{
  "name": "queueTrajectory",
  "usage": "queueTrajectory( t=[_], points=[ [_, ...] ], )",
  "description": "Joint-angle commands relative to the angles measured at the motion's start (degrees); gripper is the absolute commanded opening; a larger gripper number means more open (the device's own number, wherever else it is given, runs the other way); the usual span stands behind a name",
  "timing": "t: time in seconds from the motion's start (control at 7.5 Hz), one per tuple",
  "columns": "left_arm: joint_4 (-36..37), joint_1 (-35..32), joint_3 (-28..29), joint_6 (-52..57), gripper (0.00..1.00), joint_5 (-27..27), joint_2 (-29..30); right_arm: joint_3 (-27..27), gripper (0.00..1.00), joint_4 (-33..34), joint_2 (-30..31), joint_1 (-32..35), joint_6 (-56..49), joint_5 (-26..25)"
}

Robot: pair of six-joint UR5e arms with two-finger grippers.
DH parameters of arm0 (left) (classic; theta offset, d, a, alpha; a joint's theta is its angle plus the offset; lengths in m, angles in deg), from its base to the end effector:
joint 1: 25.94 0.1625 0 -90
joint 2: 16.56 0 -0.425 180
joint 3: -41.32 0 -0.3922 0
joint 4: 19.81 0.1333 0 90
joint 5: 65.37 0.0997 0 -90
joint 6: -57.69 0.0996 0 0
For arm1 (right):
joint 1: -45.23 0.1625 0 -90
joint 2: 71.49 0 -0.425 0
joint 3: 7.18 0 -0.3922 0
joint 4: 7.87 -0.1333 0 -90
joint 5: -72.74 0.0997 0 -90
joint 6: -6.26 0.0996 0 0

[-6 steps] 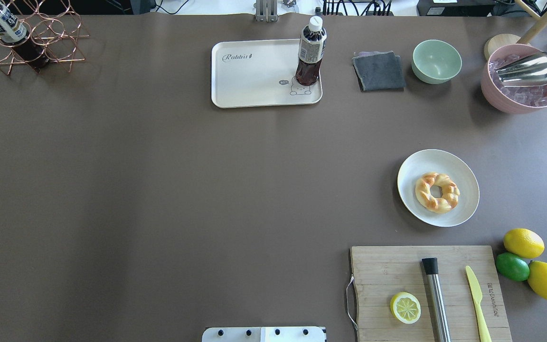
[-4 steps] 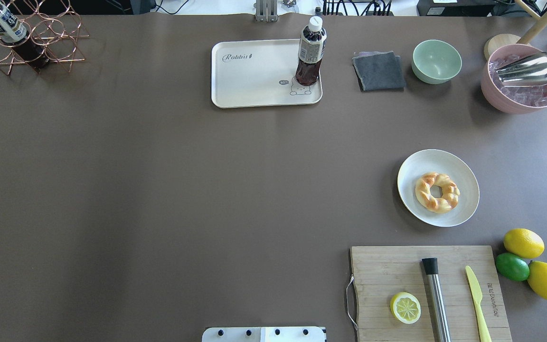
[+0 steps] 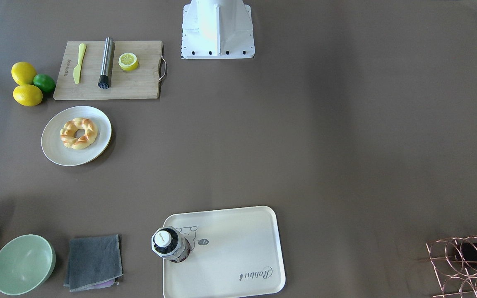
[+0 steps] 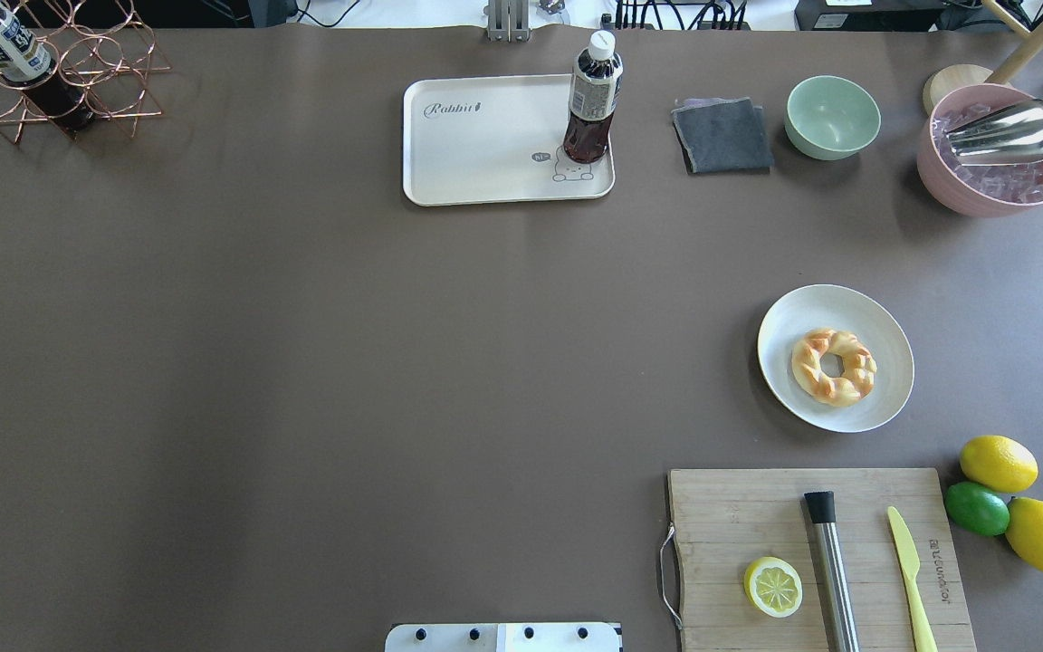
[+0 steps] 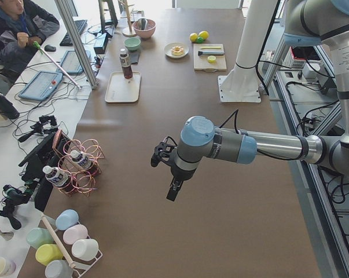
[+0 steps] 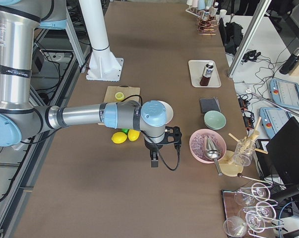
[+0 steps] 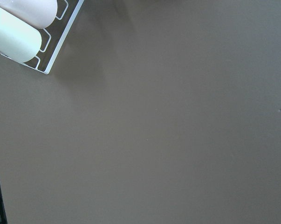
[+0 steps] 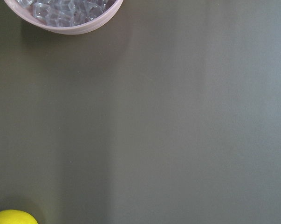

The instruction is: Place donut on tray

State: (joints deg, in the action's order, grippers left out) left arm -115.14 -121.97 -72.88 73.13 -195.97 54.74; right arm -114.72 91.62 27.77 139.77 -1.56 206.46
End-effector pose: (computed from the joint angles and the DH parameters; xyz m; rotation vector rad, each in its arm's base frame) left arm -0.1066 -0.3570 0.5830 0.3101 0.6617 0.2238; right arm 0.0973 -0.4115 0.5996 0.0622 -0.7608 -0.0464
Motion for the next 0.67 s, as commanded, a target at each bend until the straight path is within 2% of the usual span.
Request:
queueTrajectory(
  t=[0.0,0.53],
  points=[
    [0.32,-0.13,-0.15,-0.06,0.97,0.17,-0.11,-1.27,1.0,0.0,1.2,0.11,-0.09,-0.04],
    [2.87,0.31,-0.84,0.02,0.97,0.08,-0.46,-0.93,1.0,-0.09,1.3,0.03,-0.01,-0.48]
  ],
)
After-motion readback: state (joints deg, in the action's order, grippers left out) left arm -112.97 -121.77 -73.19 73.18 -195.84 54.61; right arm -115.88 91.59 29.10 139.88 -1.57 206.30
